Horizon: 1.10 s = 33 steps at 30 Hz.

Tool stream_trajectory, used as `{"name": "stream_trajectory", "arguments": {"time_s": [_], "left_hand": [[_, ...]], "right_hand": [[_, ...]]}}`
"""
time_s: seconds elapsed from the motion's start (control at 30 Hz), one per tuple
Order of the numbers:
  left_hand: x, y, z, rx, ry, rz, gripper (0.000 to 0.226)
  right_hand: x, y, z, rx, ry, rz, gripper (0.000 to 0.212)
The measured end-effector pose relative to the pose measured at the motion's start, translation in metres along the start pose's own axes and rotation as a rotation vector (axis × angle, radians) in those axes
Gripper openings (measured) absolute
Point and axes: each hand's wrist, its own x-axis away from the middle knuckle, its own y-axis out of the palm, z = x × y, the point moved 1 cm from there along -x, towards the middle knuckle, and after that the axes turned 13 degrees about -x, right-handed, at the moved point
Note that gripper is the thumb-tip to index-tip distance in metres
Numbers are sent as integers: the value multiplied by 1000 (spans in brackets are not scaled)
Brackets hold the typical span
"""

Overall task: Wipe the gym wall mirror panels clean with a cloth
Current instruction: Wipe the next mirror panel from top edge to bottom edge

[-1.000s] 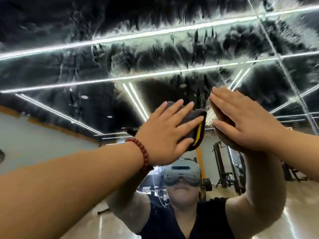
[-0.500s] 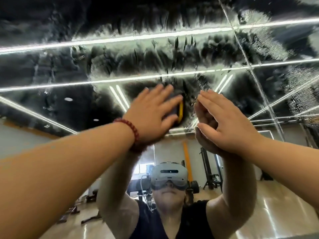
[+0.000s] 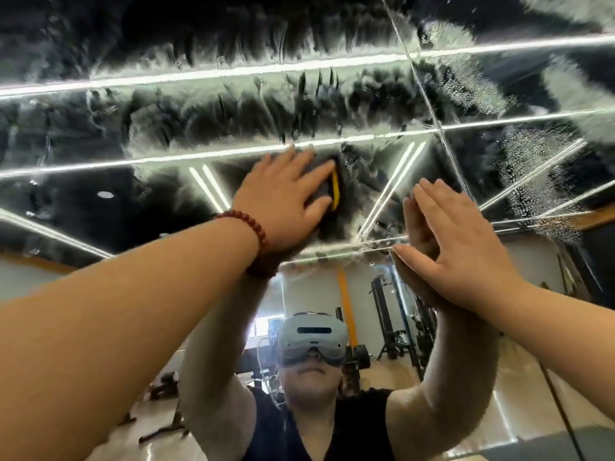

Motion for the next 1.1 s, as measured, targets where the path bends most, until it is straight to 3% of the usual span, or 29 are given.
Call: {"name": "stream_trajectory", "arguments": {"time_s": [0.1, 0.23, 0.3, 0.5, 0.57, 0.7, 0.77, 0.83, 0.97, 1.03, 1.1], "left_hand": [[-12, -3, 12, 31, -199, -3, 59], [22, -7, 79, -9, 183, 70, 60], [13, -8, 69, -23, 261, 82, 60], [-32, -6, 23, 26, -213, -13, 60], [-26, -12, 49, 33, -174, 4, 60], [5, -16, 103, -22, 197, 40, 61], [4, -14, 96, -31, 276, 42, 62], [-9, -13, 79, -25, 207, 29, 62], [-35, -17, 76, 37, -130, 3, 60], [-30, -21, 107, 37, -116, 19, 60], [-19, -23, 137, 20, 56, 50, 59]], "right_hand": [[1, 2, 4, -28, 18, 44, 92], [1, 1, 8, -122, 61, 89, 89], [1, 1, 10, -148, 58, 90, 87], [2, -1, 12, -250, 95, 104, 71], [1, -2, 16, -300, 118, 98, 68], [10, -12, 25, -277, 120, 56, 73], [21, -19, 31, -177, 135, -6, 73], [28, -22, 36, -91, 125, -37, 81], [29, -16, 43, -66, 109, -55, 91], [30, -16, 45, -82, 110, -59, 91], [31, -15, 47, -74, 122, -49, 91]]}}
